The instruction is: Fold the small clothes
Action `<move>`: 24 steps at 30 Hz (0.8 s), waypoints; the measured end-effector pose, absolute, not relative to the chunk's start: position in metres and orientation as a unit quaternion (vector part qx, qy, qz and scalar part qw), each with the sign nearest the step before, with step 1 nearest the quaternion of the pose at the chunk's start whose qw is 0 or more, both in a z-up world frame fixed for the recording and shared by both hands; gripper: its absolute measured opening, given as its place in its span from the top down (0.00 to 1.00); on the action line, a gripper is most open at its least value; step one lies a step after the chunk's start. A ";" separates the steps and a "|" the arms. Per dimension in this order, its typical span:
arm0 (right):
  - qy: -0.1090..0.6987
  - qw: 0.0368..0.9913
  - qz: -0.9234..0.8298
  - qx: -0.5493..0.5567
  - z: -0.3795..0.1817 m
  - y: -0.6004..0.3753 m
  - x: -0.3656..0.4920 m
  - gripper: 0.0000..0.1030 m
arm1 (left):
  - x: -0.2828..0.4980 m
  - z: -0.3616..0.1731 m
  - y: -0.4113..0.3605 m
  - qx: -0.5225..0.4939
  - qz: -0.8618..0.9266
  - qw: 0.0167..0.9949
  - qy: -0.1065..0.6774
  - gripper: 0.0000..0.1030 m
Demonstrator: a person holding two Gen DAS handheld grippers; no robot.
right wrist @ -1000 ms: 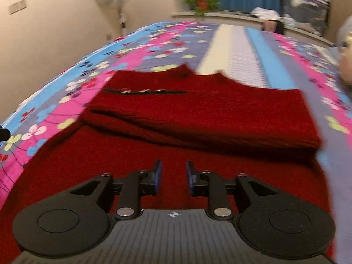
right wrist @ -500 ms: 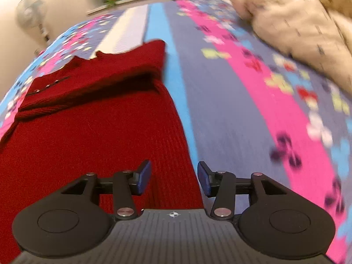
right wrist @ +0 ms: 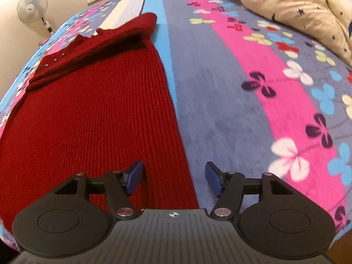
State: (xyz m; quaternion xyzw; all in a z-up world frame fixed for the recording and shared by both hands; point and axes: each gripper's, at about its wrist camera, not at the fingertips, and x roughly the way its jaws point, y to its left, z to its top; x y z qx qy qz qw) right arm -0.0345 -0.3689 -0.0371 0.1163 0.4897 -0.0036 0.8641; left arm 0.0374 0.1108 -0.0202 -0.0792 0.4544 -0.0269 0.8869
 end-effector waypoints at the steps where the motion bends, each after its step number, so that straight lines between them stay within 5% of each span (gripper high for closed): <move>1: 0.496 0.860 -0.002 0.117 -0.039 -0.370 -0.037 0.35 | 0.032 -0.023 0.112 -0.086 -0.030 0.883 0.461 0.23; 13: 0.532 0.841 -0.007 0.100 -0.052 -0.362 -0.036 0.32 | -0.023 -0.075 0.102 -0.091 -0.011 0.885 0.456 0.28; 17: 0.530 0.843 -0.008 0.094 -0.053 -0.363 -0.036 0.31 | -0.023 -0.068 0.098 -0.084 -0.009 0.891 0.446 0.57; 22: 0.527 0.845 -0.009 0.095 -0.051 -0.365 -0.038 0.31 | -0.022 -0.068 0.108 -0.105 0.006 0.889 0.445 0.57; 24: 0.527 0.844 -0.009 0.094 -0.051 -0.365 -0.038 0.31 | -0.020 -0.070 0.114 -0.124 0.011 0.884 0.451 0.49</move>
